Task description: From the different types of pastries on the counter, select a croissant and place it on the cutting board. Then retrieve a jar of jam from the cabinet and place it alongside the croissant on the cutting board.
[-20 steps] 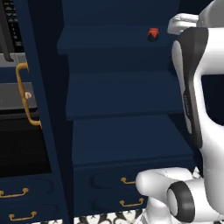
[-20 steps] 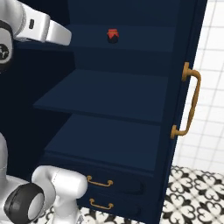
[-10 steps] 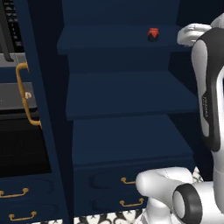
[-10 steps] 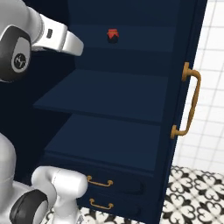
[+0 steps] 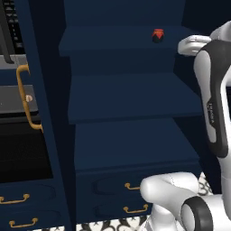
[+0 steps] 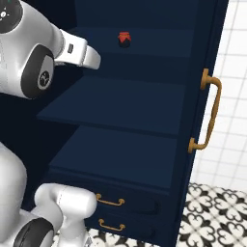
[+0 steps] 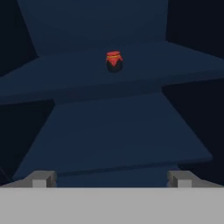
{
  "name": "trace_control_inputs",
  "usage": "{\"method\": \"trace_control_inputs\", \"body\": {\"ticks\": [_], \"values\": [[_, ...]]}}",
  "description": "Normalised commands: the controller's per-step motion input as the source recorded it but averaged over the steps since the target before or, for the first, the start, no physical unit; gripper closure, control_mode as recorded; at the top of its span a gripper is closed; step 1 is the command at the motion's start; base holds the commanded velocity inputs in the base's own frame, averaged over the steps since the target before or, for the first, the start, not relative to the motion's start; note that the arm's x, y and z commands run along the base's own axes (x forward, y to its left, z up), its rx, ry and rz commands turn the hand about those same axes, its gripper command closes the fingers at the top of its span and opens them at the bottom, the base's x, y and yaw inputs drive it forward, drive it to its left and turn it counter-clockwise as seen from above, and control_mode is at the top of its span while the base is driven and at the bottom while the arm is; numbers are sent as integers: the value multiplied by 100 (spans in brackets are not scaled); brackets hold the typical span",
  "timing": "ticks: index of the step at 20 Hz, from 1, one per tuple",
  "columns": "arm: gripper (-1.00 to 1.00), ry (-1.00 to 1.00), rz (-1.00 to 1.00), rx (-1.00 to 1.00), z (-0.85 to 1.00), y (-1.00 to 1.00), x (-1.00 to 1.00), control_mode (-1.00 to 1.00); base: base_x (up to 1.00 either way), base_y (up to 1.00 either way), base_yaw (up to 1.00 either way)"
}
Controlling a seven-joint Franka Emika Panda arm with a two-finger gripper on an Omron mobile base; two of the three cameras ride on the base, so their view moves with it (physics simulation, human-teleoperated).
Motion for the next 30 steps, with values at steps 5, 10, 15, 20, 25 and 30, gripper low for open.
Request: {"method": "trace_control_inputs", "body": {"ticks": [5, 10, 15, 20, 25, 30], "values": [[-100, 7, 4, 0, 12, -6, 43, -100, 0, 0, 0], [-100, 2, 1, 0, 21, -3, 37, -100, 0, 0, 0], [-100, 0, 0, -2, 3, 0, 37, -100, 0, 0, 0], [-100, 0, 0, -3, 0, -6, 21, -100, 0, 0, 0], [-100, 0, 0, -2, 0, -9, 12, -100, 0, 0, 0], [-100, 0, 0, 0, -1, 0, 22, -100, 0, 0, 0]]}}
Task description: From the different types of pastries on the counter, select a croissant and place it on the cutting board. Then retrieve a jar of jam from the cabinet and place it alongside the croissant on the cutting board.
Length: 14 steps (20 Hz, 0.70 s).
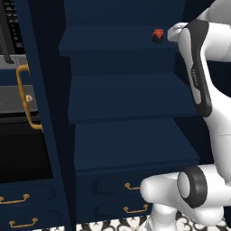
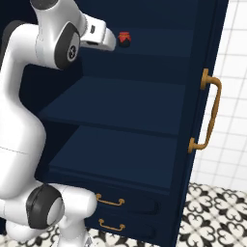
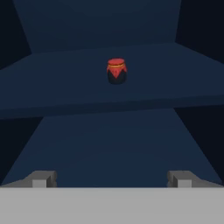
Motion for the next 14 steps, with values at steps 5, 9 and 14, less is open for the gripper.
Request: {"method": "trace_control_inputs", "body": {"ticks": [5, 9, 14], "values": [[-100, 0, 0, -2, -19, 0, 38, -100, 0, 0, 0], [-100, 0, 1, 0, -25, 0, 42, -100, 0, 0, 0], [-100, 0, 2, 0, -9, -5, 38, -100, 0, 0, 0]]}}
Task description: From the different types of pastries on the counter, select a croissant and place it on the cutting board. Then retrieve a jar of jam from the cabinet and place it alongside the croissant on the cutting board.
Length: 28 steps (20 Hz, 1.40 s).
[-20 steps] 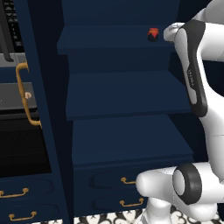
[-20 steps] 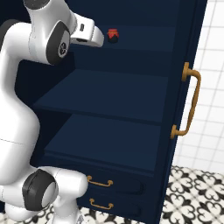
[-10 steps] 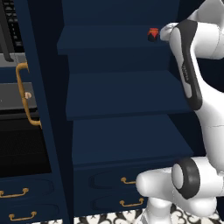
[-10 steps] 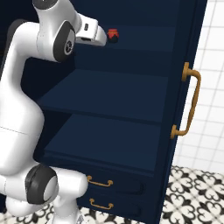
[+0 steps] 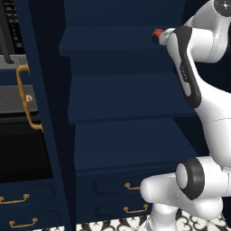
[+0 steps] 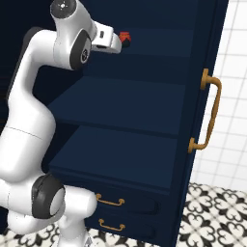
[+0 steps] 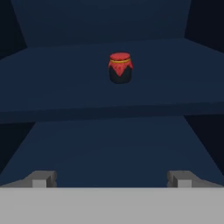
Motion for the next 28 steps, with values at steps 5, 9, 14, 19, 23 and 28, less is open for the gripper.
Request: {"method": "trace_control_inputs", "body": {"ticks": [5, 9, 14, 19, 23, 28], "values": [[-100, 0, 6, 0, 0, -18, 36, -100, 0, 0, 0], [-100, 0, 5, 0, 0, -14, 40, -100, 0, 0, 0], [-100, 0, 1, 0, 0, 0, 37, -100, 0, 0, 0], [-100, 3, 0, 0, 0, 0, 49, -100, 0, 0, 0], [-100, 3, 0, 0, 0, 0, 47, -100, 0, 0, 0], [-100, 2, 1, 0, 0, -1, 38, -100, 0, 0, 0]]}}
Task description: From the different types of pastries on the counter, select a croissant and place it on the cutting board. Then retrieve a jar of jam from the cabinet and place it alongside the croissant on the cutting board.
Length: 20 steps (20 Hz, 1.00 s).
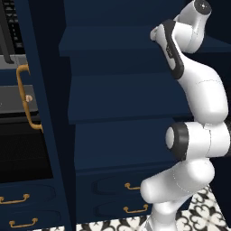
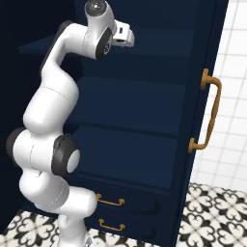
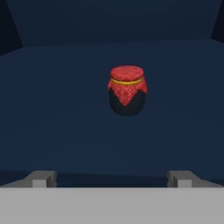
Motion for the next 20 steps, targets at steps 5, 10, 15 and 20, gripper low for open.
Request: {"method": "trace_control_inputs", "body": {"ticks": [5, 10, 15, 20], "values": [[-100, 0, 2, 0, 0, -5, 29, -100, 0, 0, 0], [-100, 0, 3, 0, 0, -7, 36, -100, 0, 0, 0], [-100, 0, 2, 0, 0, -7, 44, -100, 0, 0, 0], [-100, 0, 0, 0, 0, -4, 54, -100, 0, 0, 0]]}}
